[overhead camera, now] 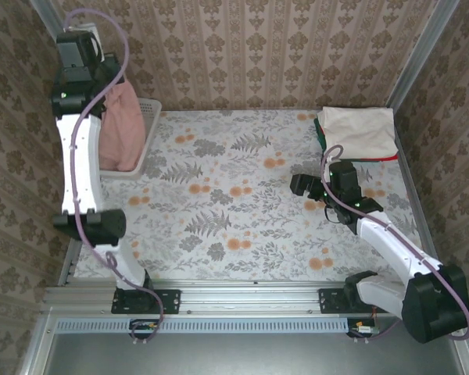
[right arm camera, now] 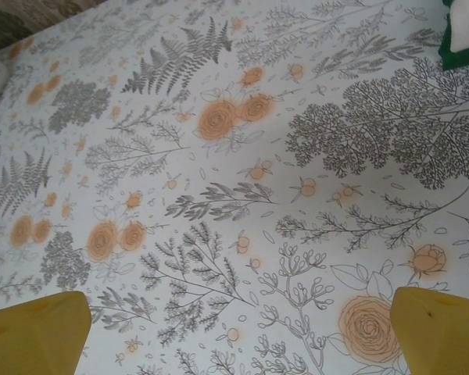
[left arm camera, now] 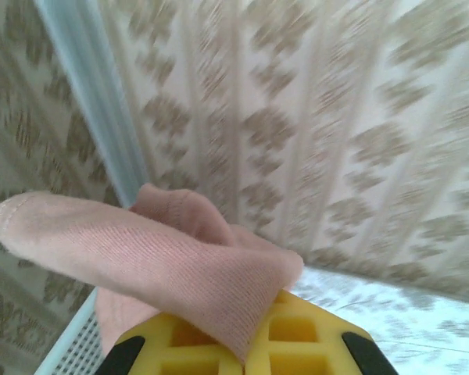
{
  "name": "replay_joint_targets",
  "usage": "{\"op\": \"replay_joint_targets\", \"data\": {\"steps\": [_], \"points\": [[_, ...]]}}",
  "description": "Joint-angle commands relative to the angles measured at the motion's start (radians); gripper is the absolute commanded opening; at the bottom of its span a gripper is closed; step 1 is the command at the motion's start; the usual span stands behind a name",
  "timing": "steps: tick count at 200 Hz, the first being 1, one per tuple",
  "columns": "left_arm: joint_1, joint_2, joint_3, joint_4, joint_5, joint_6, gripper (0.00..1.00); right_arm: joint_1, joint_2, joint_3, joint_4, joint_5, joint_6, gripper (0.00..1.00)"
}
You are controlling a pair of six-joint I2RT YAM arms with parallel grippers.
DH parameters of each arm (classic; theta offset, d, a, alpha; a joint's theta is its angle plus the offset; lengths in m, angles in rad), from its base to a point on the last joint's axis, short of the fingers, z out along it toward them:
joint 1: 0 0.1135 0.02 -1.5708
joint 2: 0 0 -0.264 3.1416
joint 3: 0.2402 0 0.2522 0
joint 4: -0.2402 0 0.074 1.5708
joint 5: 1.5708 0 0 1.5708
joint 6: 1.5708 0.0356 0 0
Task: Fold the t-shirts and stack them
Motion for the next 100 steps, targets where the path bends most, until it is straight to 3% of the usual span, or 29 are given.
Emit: {"op": "replay_joint_targets", "data": {"steps": [1, 44, 71, 100], "points": [[-0.146, -0.100, -0.060, 0.025, -0.014, 0.054, 0.00, 0.009, -0.054, 0.012, 0.022, -0.054, 0.014, 1.00], [-0.501, -0.208, -0.102, 0.119, -0.148, 0.149, 0.00, 0.046, -0.145, 0.023, 0.080, -0.141, 0.036, 1.00], [-0.595, -0.207, -0.026, 0.156, -0.221, 0.203, 0.00, 0.087, -0.183, 0.013, 0.130, -0.165, 0.038, 1.00], [-0.631, -0.240, -0.027, 0.241, -0.135, 0.186, 0.00, 0.125, -0.205, -0.006, 0.191, -0.159, 0.028, 1.00]]}}
